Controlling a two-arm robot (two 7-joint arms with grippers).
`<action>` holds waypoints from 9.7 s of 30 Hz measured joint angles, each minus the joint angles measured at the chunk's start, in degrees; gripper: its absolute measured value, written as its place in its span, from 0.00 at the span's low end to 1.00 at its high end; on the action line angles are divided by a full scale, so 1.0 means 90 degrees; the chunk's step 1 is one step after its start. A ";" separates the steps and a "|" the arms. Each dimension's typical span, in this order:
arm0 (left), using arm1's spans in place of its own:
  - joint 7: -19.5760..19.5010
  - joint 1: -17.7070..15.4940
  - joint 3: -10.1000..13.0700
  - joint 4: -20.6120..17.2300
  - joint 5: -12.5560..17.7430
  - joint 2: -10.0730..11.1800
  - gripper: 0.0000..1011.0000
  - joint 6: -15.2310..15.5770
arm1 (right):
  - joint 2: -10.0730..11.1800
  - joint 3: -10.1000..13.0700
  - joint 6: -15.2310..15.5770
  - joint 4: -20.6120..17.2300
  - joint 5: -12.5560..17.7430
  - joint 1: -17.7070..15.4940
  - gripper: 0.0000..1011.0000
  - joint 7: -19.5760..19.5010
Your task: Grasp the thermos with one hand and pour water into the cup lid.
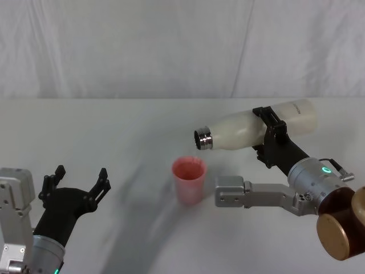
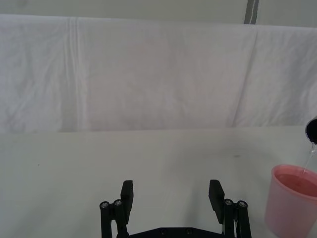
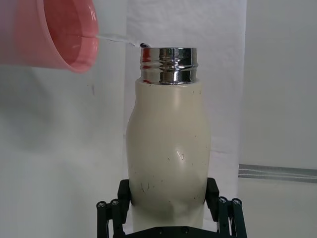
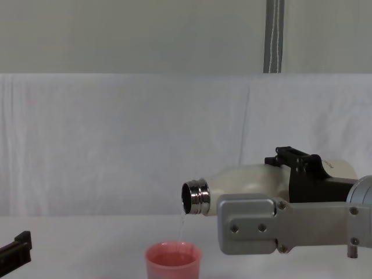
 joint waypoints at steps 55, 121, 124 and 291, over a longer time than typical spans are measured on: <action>0.0000 0.0000 0.0000 0.0000 0.0000 0.0000 0.99 0.0000 | -0.0888 0.1327 -0.1332 0.0197 0.3102 -0.0783 0.94 -0.0990; 0.0000 0.0000 0.0000 0.0000 0.0000 0.0000 0.99 0.0000 | -0.2054 0.2831 -0.1458 0.0331 0.5945 -0.1465 0.94 -0.1012; 0.0000 0.0000 0.0000 0.0000 0.0000 0.0000 0.99 0.0000 | -0.2095 0.2889 -0.1495 0.0363 0.6072 -0.1499 0.94 -0.1007; 0.0000 0.0000 0.0000 0.0000 0.0000 0.0000 0.99 0.0000 | -0.1967 0.3054 -0.2264 -0.0159 0.6721 -0.2912 0.99 -0.0915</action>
